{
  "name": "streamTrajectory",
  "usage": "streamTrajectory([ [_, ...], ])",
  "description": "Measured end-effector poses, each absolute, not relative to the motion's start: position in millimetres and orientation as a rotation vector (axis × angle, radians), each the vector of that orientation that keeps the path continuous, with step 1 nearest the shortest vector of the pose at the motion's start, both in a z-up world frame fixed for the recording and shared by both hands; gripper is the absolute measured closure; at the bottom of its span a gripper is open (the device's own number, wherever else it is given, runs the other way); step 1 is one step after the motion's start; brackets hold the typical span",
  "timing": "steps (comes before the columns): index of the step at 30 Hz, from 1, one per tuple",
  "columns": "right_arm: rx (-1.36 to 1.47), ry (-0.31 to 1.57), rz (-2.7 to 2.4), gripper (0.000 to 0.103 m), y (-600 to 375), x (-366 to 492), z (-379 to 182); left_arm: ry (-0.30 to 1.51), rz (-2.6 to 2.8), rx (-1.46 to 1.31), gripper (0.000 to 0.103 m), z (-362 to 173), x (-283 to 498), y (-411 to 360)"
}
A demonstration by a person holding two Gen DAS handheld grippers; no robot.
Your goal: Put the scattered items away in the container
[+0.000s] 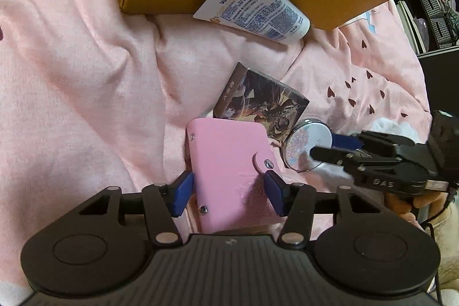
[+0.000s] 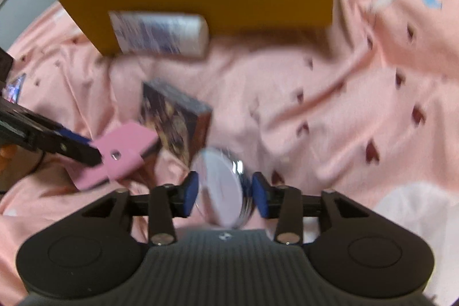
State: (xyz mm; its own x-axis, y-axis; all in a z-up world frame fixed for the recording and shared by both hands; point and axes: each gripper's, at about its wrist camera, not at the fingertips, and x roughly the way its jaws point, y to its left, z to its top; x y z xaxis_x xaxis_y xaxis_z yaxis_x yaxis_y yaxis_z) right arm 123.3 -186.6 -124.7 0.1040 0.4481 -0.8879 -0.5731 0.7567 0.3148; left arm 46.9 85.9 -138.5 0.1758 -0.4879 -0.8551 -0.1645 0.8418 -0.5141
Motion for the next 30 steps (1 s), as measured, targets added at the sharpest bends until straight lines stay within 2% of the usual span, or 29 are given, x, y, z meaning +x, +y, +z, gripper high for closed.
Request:
streamTrajectory([
  [6,-0.055,1.322,0.751,0.055,-192,129,-140,1.408,-0.239,-0.574,0.038,-142,48,84],
  [9,-0.102,1.307,0.766,0.065,-188,122,-137,1.403,-0.24,-0.549,0.039,-140,47,78],
  [11,-0.123,1.29,0.777,0.07,-185,119,-132,1.395,-0.235,-0.54,0.043,-135,46,77],
  [16,-0.157,1.226,0.837,0.074,-184,109,-114,1.357,-0.238,-0.548,0.061,-121,43,79],
  [18,-0.154,1.199,0.873,0.081,-184,105,-106,1.34,-0.254,-0.567,0.063,-115,41,81],
  [24,-0.2,1.176,0.909,0.08,-169,100,-106,1.36,-0.26,-0.607,0.064,-122,44,74],
  [30,-0.221,1.168,0.869,0.082,-164,101,-114,1.337,-0.226,-0.639,0.07,-128,43,69],
])
